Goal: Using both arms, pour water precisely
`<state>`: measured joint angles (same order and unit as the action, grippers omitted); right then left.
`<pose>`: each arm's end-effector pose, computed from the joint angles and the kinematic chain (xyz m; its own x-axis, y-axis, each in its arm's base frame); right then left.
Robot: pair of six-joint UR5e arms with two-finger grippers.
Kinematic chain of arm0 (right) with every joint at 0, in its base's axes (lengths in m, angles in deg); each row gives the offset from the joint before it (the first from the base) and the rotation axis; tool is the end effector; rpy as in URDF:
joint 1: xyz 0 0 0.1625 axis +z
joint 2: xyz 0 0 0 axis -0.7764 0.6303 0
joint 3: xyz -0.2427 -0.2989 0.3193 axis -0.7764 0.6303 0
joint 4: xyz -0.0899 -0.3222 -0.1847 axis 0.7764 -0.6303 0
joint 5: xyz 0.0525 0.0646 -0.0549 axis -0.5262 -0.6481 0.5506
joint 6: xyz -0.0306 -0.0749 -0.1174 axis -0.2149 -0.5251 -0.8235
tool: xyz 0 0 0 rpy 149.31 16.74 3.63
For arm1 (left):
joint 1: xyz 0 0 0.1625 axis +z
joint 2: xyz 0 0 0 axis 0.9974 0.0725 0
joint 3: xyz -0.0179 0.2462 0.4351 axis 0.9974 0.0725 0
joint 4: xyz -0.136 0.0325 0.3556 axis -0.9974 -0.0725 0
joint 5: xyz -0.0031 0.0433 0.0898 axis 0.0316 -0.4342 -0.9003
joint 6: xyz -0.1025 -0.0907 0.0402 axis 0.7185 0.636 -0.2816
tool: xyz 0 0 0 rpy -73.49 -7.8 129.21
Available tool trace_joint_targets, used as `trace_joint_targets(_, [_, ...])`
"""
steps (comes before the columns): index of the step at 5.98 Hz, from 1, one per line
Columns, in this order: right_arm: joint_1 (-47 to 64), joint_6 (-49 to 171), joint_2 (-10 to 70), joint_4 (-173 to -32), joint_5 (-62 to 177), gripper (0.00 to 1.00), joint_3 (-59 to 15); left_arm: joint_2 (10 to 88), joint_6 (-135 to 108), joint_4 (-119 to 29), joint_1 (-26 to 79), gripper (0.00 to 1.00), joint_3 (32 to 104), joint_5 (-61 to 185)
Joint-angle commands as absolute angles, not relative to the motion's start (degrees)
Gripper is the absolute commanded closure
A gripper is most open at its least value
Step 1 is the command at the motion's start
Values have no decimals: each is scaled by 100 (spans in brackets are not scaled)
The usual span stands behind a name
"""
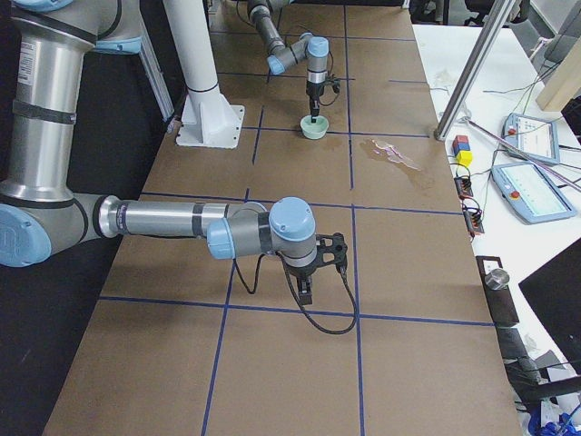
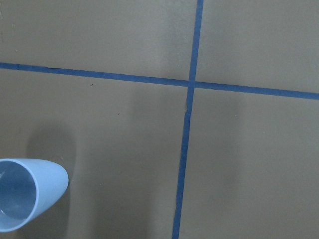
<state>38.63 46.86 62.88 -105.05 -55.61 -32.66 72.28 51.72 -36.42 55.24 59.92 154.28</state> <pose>0.0277 -0.3668 0.7229 0.6912 -0.1062 0.7148 -0.0212 0.9857 0.1669 0.6462 -0.4696 0.3218 0.5444 -0.1396 -0.8271 0.0942 0.9900 -0.1051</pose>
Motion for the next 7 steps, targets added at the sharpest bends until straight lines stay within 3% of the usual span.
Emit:
trace_joint_targets(1, [3863, 4703, 6272, -10501, -5576, 0, -3282, 7133, 5143, -3399, 5246, 0, 6463, 15595])
trace_joint_targets(4, [3820, 4651, 6246, -10404, -5681, 0, -3317, 6064, 4014, -2099, 4772, 0, 8192, 16018])
trace_joint_targets(7, [3180, 5235, 6070, -10465, -5647, 0, -3850, 4955, 2657, -2052, 4060, 0, 8680, 16036])
